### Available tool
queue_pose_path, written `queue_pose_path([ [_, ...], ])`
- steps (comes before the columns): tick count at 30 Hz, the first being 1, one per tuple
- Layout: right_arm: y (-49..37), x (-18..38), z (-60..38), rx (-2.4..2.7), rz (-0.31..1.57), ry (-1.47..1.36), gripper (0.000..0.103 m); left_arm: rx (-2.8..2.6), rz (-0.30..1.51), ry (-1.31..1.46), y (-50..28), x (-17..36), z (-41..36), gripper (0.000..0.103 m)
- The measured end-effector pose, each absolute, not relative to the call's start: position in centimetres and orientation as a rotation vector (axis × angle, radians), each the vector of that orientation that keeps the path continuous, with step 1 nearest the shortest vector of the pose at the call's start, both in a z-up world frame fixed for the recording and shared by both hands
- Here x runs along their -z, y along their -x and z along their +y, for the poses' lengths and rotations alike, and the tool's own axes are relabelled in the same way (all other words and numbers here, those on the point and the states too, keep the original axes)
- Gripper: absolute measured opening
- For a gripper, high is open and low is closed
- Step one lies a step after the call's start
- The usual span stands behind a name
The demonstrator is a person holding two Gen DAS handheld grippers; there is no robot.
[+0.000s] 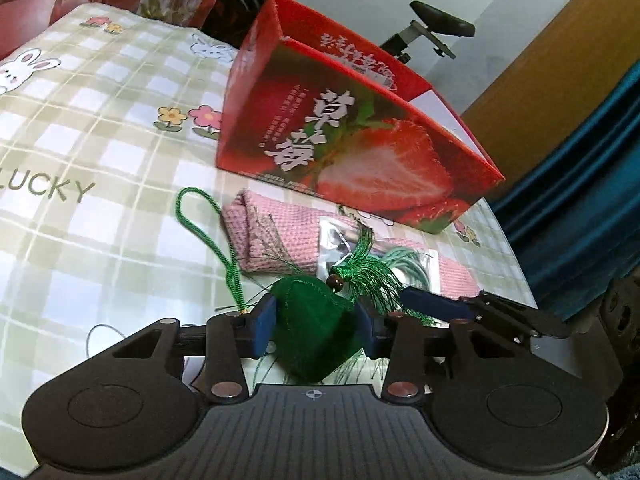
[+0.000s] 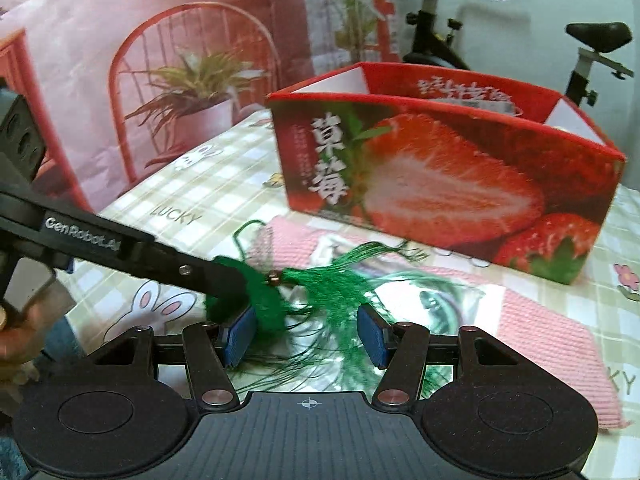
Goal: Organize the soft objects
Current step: 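Close the left gripper on the green ornament while the right gripper grips it too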
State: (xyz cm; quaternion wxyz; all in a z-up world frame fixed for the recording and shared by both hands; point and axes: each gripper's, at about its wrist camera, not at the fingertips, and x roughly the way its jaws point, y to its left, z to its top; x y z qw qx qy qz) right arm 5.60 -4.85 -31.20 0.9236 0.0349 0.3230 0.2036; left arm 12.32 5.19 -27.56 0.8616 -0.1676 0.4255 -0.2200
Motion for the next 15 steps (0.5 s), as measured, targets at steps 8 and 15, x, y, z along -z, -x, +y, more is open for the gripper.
queue_pose_path([
  [8,-5.6,31.7,-4.0,-0.470,0.691,-0.064,0.054,0.494,0.890,0.347,-12.0,27.6,4.2,0.039],
  [15,-5.6,32.2,-3.7,-0.516,0.718,-0.073,0.056,0.513,0.901,0.333,-11.6,27.8,3.7,0.039],
])
